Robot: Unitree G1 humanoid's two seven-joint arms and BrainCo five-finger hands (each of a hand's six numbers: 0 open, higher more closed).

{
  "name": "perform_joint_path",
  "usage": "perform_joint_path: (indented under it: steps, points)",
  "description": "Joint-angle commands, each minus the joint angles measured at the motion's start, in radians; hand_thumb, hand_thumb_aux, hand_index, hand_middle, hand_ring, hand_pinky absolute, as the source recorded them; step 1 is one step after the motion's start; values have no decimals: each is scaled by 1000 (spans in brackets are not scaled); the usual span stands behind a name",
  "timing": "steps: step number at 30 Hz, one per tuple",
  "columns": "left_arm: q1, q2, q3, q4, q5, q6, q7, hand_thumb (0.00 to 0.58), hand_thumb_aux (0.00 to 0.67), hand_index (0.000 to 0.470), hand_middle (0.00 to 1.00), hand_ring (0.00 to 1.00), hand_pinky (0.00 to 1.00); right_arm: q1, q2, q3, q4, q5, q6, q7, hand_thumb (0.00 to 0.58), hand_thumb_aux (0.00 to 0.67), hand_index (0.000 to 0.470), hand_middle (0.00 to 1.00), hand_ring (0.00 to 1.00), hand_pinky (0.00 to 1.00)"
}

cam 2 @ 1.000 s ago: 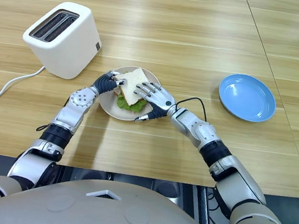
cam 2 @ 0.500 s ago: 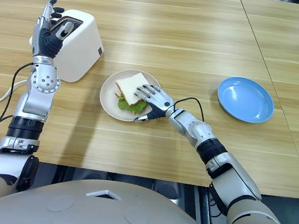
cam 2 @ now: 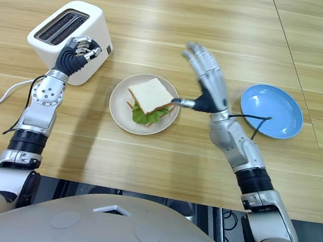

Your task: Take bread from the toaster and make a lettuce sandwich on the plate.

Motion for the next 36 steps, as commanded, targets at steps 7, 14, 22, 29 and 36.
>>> perform_joint_path:
  steps: [7, 14, 22, 29, 36]
  points:
    - [159, 200, -115, -94, 163, 69, -201, 580, 670, 460, 1000, 1000, 1000, 176, -106, 4, -15, 13, 86, 322, 580, 670, 460, 1000, 1000, 1000]
    - [225, 224, -194, -151, 205, 127, -321, 580, 670, 460, 1000, 1000, 1000, 330, -126, -15, -76, -81, 87, 301, 580, 670, 460, 1000, 1000, 1000]
    - [232, 188, -305, -120, 235, 157, -400, 580, 670, 460, 1000, 1000, 1000, 291, -74, 127, 2, -226, 79, 323, 580, 670, 460, 1000, 1000, 1000]
    - [202, 131, -375, -95, 262, 170, -417, 580, 670, 460, 1000, 1000, 1000, 170, -1, 268, 205, -312, 76, 301, 580, 670, 460, 1000, 1000, 1000]
    - [58, 9, -363, 79, 242, 94, -311, 580, 670, 460, 1000, 1000, 1000, -52, 61, 325, 504, -340, 141, 239, 580, 670, 460, 1000, 1000, 1000]
